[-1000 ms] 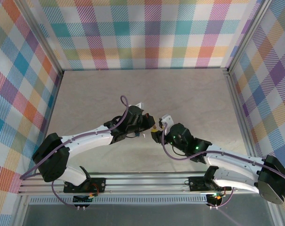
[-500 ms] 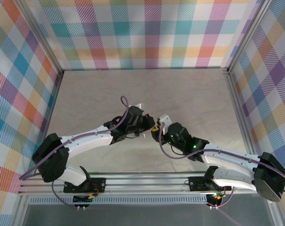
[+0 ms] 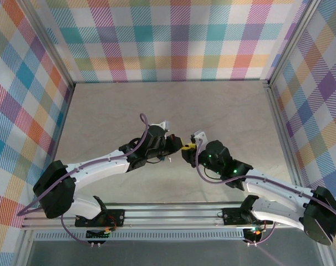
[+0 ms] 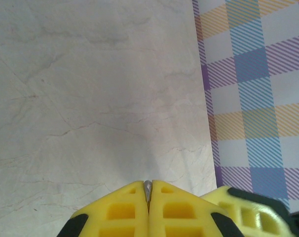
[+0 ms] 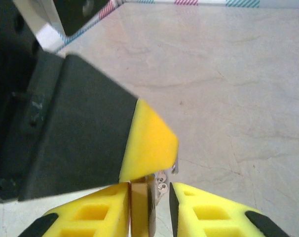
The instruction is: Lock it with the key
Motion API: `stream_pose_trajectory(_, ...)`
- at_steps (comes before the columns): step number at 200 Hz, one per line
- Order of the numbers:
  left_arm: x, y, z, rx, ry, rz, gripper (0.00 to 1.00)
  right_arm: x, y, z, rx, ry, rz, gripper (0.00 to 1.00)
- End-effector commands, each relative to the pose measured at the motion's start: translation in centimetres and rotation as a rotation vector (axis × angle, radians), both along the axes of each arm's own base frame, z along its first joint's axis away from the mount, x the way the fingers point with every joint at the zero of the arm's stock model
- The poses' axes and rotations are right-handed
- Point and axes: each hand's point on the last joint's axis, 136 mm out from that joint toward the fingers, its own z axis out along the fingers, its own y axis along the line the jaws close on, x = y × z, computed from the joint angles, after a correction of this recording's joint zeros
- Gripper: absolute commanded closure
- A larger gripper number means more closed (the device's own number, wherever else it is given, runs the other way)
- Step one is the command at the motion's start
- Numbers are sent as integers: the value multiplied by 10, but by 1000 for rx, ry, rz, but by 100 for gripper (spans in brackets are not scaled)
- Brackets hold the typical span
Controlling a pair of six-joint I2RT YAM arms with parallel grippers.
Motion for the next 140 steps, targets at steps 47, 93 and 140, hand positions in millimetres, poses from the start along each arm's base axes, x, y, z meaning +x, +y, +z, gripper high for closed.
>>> stream_pose_trajectory(47,-11,-5,16,-37,-40,-46,100,-9,6,4,87,51,75,75)
stream_pose_trajectory(93,-11,-6,20,-49,-50,-51,100,-20,16,1,109,100,147,74)
stream_pose_trajectory(140,-13,-4,24,-67,-67,-53,100,-20,11,1,150,137,155,82)
